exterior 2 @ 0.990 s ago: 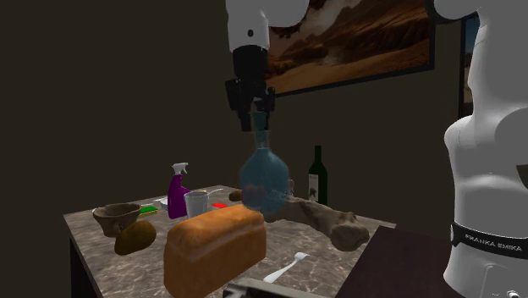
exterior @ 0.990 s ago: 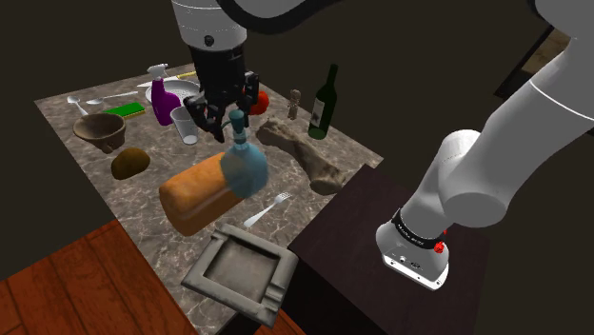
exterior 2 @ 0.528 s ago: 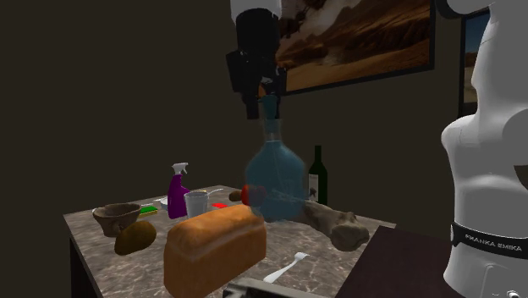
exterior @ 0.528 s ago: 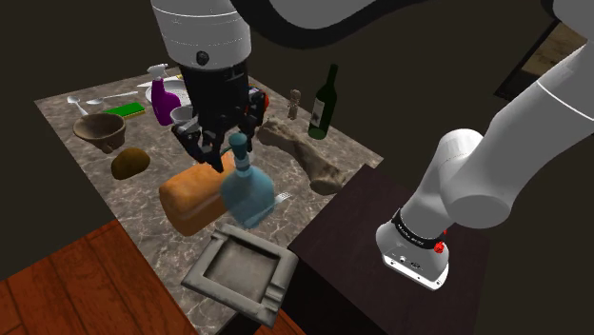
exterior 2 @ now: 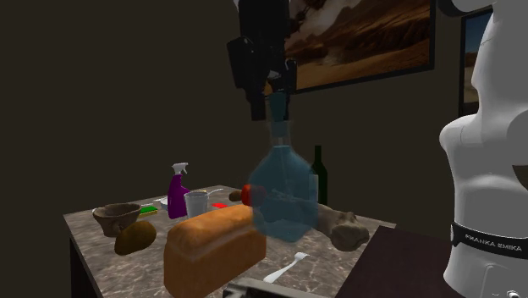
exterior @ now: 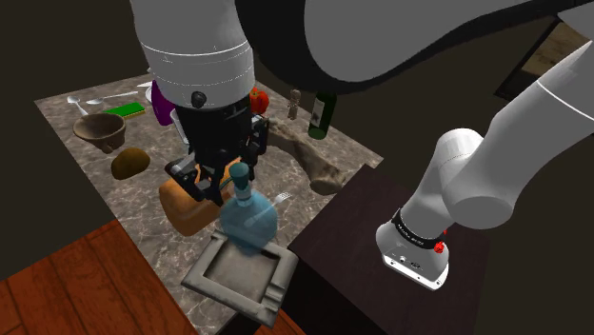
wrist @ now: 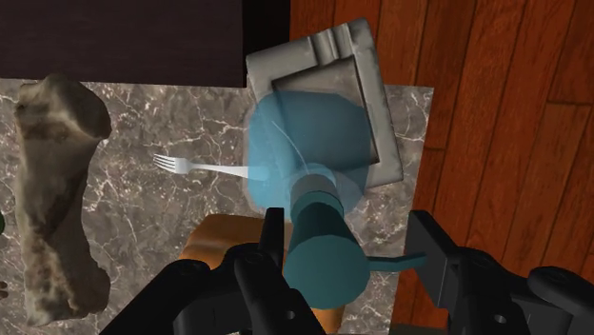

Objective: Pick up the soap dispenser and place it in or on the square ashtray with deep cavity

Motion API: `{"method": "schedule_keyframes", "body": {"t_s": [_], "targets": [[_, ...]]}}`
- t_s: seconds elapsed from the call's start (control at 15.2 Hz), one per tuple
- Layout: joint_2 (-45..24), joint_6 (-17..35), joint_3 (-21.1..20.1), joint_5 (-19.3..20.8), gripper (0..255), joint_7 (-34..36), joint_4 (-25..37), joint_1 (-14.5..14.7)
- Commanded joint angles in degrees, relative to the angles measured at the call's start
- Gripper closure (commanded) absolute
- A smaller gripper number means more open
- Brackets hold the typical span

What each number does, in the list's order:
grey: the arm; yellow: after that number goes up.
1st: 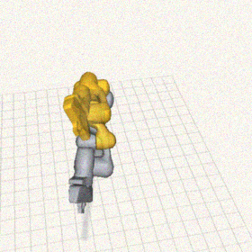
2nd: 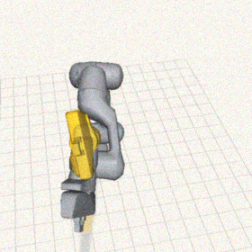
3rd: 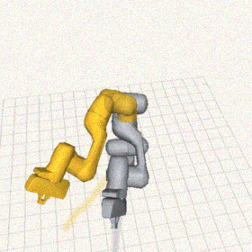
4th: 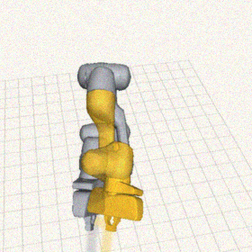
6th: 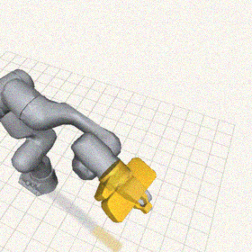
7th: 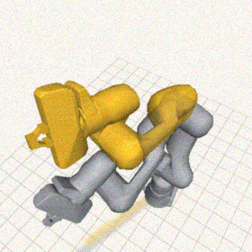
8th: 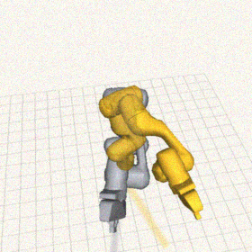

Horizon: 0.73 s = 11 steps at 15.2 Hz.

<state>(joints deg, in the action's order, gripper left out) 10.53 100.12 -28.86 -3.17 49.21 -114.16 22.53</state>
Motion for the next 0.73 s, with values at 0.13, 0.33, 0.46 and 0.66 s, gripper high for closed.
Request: {"method": "schedule_keyframes", "body": {"t_s": [0.13, 0.33, 0.46, 0.66], "targets": [[-0.17, 2.92, -0.15, 0.01, 255, 0.1, -2.73, 0.07], [-0.55, 5.23, -0.33, 0.11, 255, 0.27, -4.7, 0.11], [-0.87, 6.77, -0.45, 0.22, 255, 0.41, -5.95, 0.14], [-1.47, 9.08, -0.66, 0.43, 255, 0.66, -7.73, 0.18]]}}
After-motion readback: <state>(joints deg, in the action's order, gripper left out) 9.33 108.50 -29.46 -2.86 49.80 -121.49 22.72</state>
